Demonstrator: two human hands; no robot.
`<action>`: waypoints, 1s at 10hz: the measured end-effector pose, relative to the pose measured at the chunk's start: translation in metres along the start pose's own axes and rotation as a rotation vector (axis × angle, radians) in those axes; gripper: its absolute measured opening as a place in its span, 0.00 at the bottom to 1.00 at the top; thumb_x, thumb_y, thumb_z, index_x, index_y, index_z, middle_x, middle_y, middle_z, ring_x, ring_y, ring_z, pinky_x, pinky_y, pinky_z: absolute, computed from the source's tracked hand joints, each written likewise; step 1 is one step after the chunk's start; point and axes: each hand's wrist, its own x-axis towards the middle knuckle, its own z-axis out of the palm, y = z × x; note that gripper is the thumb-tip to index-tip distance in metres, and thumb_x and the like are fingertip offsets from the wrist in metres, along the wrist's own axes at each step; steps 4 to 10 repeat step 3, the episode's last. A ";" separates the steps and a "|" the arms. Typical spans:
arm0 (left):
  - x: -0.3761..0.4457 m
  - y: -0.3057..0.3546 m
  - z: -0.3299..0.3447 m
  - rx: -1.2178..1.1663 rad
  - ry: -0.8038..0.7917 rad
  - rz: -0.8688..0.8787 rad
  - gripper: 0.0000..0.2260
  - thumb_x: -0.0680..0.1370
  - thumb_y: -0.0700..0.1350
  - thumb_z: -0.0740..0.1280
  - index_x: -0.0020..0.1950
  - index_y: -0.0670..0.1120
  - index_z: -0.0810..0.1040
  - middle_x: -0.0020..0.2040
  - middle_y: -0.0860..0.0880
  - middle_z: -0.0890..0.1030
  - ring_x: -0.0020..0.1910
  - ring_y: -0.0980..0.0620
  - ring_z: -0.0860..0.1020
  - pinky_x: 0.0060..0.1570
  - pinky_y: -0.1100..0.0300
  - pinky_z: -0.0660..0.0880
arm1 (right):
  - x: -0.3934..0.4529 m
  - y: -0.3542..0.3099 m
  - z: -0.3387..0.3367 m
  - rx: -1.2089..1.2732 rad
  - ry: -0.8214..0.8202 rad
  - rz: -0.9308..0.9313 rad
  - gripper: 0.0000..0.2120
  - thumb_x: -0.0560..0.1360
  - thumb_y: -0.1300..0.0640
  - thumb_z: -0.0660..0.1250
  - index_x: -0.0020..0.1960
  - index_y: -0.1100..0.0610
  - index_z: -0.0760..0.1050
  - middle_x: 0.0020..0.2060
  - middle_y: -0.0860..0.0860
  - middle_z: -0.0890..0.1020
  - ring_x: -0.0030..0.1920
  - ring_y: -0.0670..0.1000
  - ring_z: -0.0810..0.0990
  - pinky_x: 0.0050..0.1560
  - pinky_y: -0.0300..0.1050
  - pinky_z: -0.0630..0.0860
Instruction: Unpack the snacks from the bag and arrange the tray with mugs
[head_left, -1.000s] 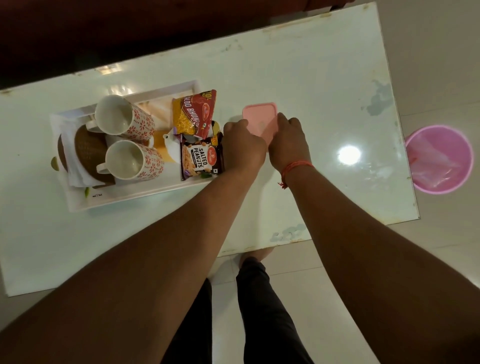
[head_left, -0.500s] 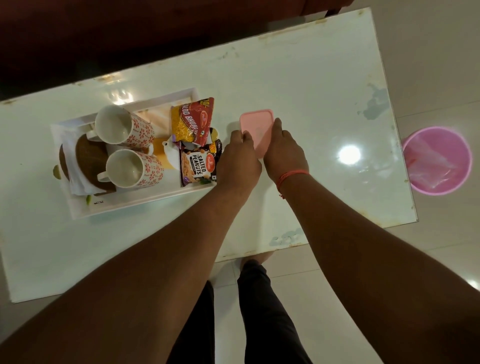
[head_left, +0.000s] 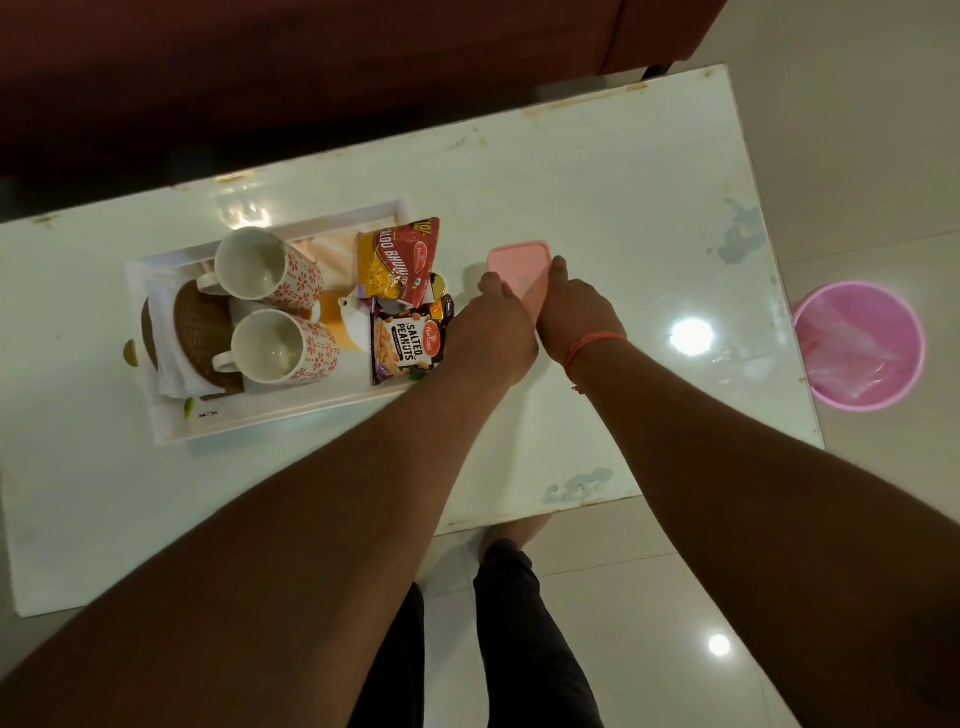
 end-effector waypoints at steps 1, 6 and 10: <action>-0.007 -0.007 -0.007 0.062 -0.028 0.088 0.29 0.78 0.41 0.62 0.77 0.38 0.57 0.69 0.41 0.67 0.57 0.42 0.78 0.46 0.56 0.75 | 0.001 -0.002 -0.002 0.040 -0.020 0.046 0.33 0.80 0.60 0.55 0.80 0.56 0.44 0.67 0.62 0.72 0.65 0.62 0.74 0.62 0.55 0.71; -0.011 -0.053 -0.033 0.037 0.205 0.266 0.21 0.75 0.36 0.61 0.68 0.40 0.70 0.62 0.40 0.71 0.48 0.38 0.79 0.39 0.51 0.74 | -0.013 -0.003 -0.001 0.132 0.282 0.065 0.27 0.81 0.56 0.55 0.78 0.60 0.52 0.71 0.60 0.66 0.66 0.63 0.71 0.61 0.57 0.71; -0.011 -0.053 -0.033 0.037 0.205 0.266 0.21 0.75 0.36 0.61 0.68 0.40 0.70 0.62 0.40 0.71 0.48 0.38 0.79 0.39 0.51 0.74 | -0.013 -0.003 -0.001 0.132 0.282 0.065 0.27 0.81 0.56 0.55 0.78 0.60 0.52 0.71 0.60 0.66 0.66 0.63 0.71 0.61 0.57 0.71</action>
